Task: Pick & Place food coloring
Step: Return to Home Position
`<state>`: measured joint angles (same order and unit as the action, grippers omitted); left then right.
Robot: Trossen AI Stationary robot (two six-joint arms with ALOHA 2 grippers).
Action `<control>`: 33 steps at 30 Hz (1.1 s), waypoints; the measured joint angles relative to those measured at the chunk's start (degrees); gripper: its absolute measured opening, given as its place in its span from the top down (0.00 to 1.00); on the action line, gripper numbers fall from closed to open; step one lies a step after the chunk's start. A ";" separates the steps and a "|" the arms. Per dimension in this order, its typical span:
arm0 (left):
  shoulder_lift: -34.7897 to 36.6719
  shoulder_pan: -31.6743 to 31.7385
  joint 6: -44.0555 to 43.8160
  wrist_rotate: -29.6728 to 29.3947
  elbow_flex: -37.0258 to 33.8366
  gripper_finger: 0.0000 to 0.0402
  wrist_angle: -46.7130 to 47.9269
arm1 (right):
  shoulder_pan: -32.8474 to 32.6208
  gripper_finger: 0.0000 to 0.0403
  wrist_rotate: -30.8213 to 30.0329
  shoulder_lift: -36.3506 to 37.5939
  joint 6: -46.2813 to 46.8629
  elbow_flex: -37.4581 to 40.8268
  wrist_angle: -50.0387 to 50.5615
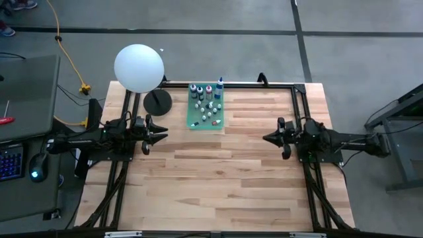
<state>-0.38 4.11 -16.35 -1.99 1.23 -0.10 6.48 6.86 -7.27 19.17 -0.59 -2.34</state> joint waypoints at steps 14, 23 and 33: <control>0.00 -0.02 0.02 -0.01 -0.02 0.68 0.00 | 0.00 1.00 -3.57 -2.23 -8.99 -0.10 1.16; 0.00 -0.02 0.00 0.02 -0.02 0.68 0.00 | 0.00 1.00 -3.48 -2.20 -8.85 -0.10 0.97; 0.00 0.00 0.02 0.01 0.01 0.68 -0.02 | 0.00 1.00 -3.46 -2.20 -8.78 -0.10 0.88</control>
<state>-0.38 4.11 -16.34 -1.98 1.23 -0.11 6.48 3.40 -9.47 10.39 -0.69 -1.45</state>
